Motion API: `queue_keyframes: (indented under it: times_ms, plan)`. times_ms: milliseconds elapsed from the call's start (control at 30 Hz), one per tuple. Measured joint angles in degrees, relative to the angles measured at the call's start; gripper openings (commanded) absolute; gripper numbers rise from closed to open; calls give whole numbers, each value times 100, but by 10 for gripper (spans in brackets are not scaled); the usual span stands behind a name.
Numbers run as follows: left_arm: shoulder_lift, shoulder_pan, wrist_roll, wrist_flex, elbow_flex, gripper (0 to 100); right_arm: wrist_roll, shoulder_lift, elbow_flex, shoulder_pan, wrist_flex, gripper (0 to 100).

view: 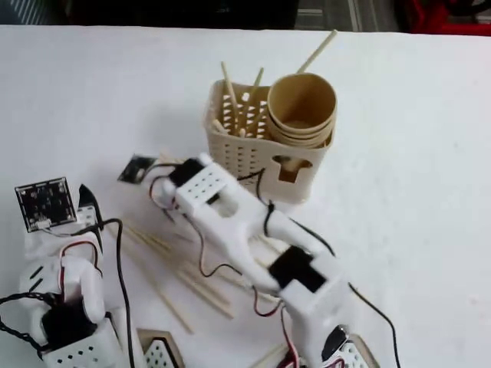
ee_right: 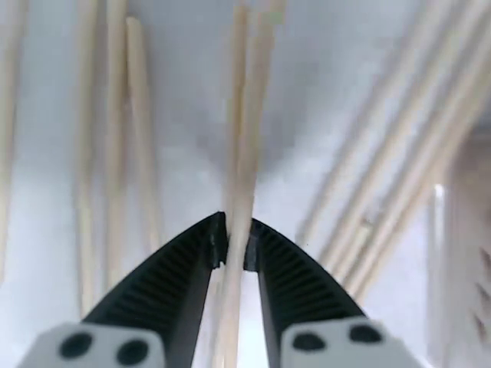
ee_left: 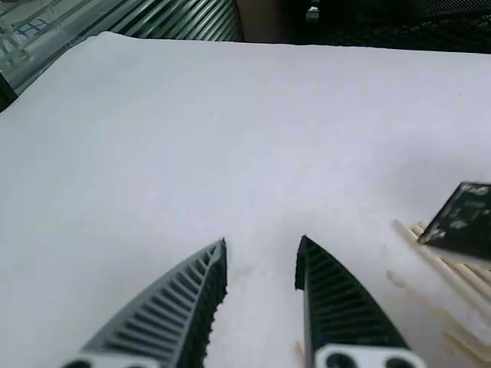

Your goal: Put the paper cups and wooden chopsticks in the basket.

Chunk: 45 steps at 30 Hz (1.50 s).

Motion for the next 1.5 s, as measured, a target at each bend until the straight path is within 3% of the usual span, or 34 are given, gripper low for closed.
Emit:
queue_keyframes:
  times_ms: [433, 833, 1200, 1500]
  plan:
    - [0, 0, 0, 0, 0, 158, 0, -2734, 404, 615, 105, 19]
    - [0, 0, 0, 0, 123, 158, 0, -4651, 404, 589, -237, 19]
    - [0, 0, 0, 0, 123, 158, 0, -5371, 404, 633, -1705, 19]
    - [0, 0, 0, 0, 123, 158, -9, -5125, 404, 1160, -3314, 19]
